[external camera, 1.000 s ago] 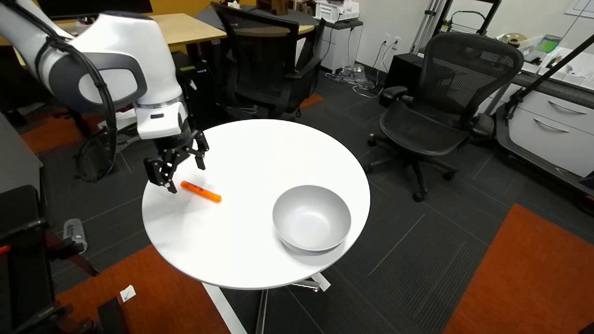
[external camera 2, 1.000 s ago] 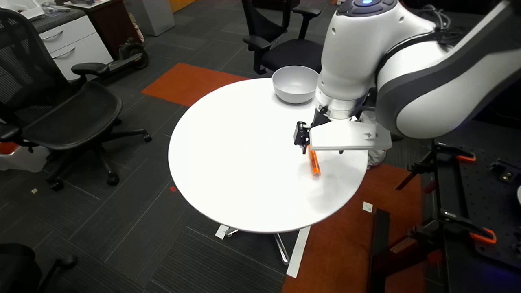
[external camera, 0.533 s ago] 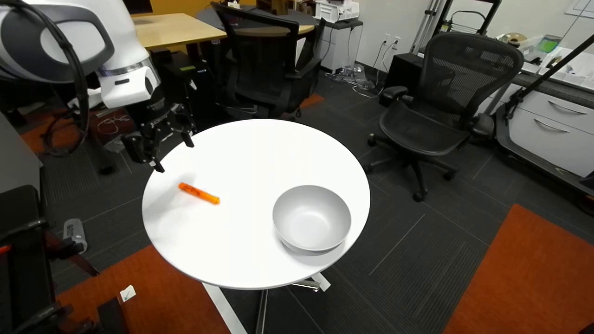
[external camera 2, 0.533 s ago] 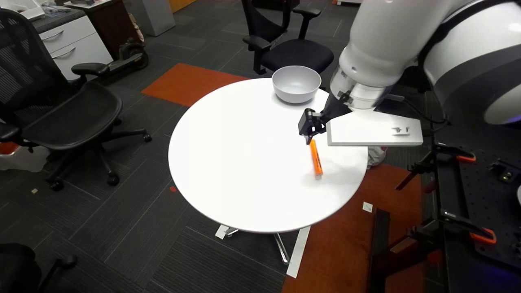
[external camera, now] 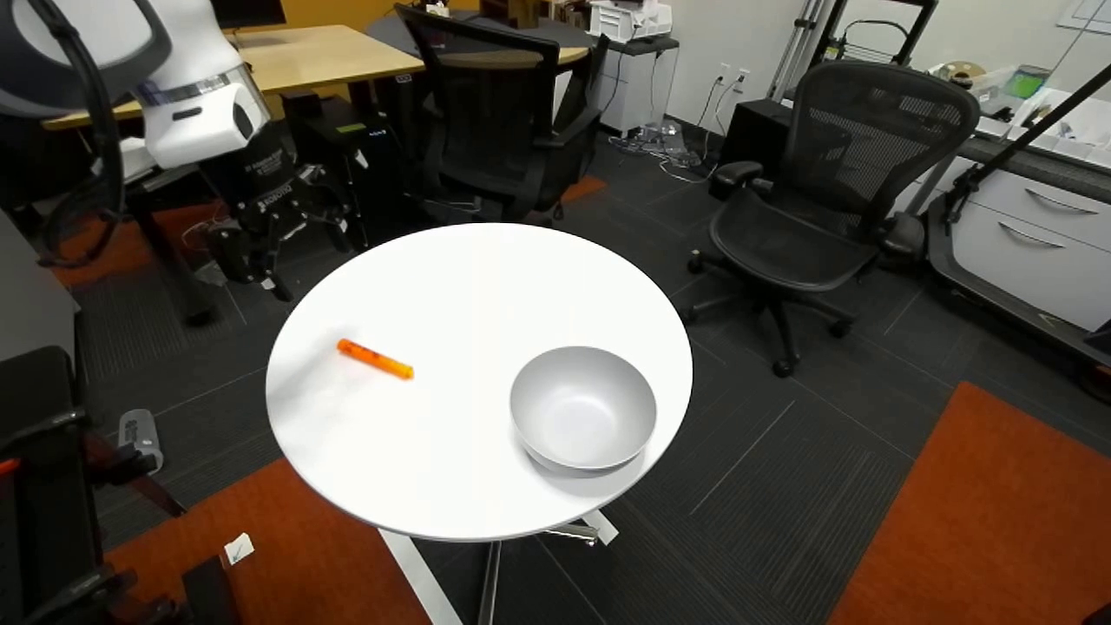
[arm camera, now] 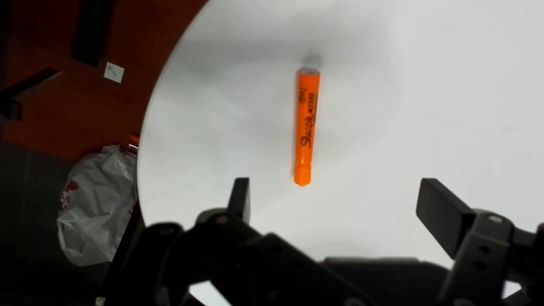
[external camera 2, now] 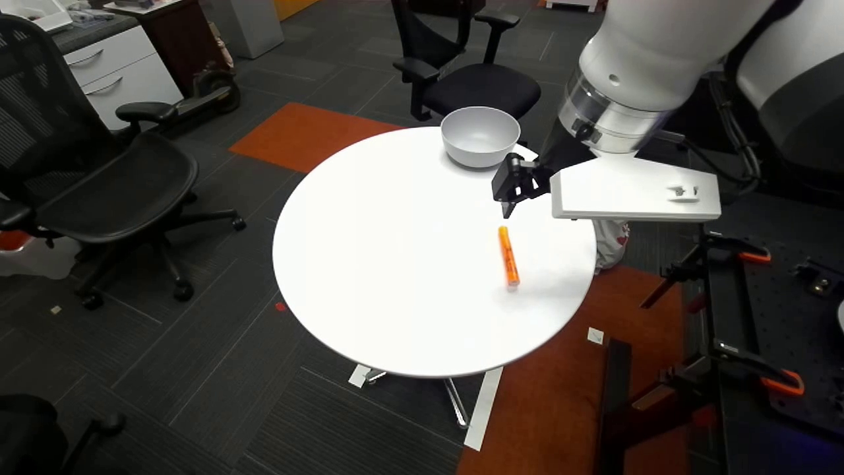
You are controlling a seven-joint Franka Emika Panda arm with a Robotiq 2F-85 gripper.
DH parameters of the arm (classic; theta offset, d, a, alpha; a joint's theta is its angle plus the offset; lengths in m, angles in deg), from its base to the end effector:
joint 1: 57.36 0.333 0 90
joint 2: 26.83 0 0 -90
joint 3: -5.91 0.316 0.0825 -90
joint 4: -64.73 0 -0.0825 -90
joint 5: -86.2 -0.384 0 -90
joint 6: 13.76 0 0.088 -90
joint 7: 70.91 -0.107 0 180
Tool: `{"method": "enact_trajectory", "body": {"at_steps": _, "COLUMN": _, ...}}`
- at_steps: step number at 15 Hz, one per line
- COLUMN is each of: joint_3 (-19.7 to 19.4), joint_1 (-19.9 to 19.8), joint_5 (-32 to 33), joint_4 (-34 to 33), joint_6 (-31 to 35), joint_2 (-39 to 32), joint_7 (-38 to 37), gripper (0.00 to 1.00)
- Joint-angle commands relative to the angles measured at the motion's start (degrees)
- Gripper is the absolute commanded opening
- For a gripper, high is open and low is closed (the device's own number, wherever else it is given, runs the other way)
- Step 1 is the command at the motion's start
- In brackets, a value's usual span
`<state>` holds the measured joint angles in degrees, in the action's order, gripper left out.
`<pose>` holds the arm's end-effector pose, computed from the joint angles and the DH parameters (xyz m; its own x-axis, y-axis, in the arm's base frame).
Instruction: Move the marker to the right
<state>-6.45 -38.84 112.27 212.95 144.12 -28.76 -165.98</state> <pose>0.4493 0.0662 0.2580 0.3972 -0.8917 0.2171 -0.8987 -0.4259 -0.1050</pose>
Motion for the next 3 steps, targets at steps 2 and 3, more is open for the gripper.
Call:
{"method": "enact_trajectory", "body": {"at_steps": 2, "joint_3": 5.22, "joint_1": -5.26, "joint_5": 0.24, "joint_4": -0.05, "joint_6": -0.16, "joint_2": 0.05, "joint_7": -0.1, "gripper": 1.0}}
{"method": "enact_trajectory", "body": {"at_steps": 3, "joint_3": 5.22, "joint_1": -5.26, "joint_5": 0.24, "joint_4": -0.05, "joint_6": -0.16, "joint_2": 0.05, "joint_7": -0.1, "gripper": 1.0}}
